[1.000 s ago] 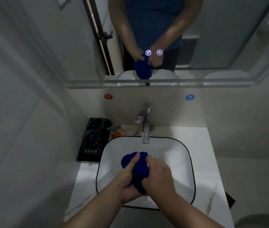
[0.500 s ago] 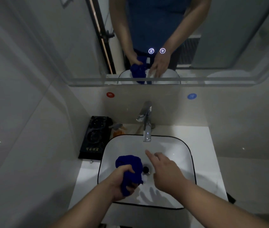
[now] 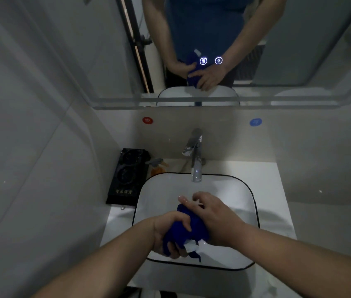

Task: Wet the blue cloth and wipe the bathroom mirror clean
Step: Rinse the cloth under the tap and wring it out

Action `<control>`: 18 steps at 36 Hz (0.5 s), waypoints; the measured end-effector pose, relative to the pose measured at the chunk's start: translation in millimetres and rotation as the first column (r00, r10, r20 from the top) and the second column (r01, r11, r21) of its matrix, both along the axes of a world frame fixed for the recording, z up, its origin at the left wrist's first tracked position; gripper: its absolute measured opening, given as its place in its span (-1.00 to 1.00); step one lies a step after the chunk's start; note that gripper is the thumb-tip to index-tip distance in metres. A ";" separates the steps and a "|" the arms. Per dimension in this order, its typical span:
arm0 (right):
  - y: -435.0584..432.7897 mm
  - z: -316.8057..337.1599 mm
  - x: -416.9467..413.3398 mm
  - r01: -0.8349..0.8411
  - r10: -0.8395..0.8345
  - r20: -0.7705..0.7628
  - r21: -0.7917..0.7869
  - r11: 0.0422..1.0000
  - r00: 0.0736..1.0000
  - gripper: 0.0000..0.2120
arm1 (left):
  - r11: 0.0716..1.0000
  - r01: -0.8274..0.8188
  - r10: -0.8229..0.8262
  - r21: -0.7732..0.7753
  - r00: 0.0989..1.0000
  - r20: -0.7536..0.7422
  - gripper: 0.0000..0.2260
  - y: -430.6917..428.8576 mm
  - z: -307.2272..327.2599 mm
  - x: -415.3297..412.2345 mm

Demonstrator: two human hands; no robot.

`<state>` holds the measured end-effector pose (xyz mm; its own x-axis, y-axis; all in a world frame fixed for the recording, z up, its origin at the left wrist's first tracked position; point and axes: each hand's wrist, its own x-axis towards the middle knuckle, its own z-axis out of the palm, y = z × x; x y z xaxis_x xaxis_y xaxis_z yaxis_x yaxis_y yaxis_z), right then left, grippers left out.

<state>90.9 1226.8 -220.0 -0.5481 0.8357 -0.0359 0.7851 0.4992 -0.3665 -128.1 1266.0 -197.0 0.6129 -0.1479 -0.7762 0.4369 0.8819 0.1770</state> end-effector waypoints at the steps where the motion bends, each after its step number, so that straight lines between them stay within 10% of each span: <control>1: 2.1 2.9 0.4 -0.058 0.058 0.025 -0.010 0.998 0.998 0.17 | 0.998 0.062 -0.062 0.019 0.998 -0.013 -0.47 1.9 0.5 1.1; 7: 14.7 19.1 3.1 -0.167 0.157 -0.065 -0.189 0.968 0.985 0.09 | 0.975 0.199 -0.192 0.101 0.979 -0.073 -0.39 15.3 9.2 14.3; 18: 37.9 21.1 2.7 -0.013 0.063 0.223 -0.218 0.976 0.973 -0.28 | 0.945 0.032 0.015 0.326 0.990 -0.140 -0.26 16.7 2.6 22.7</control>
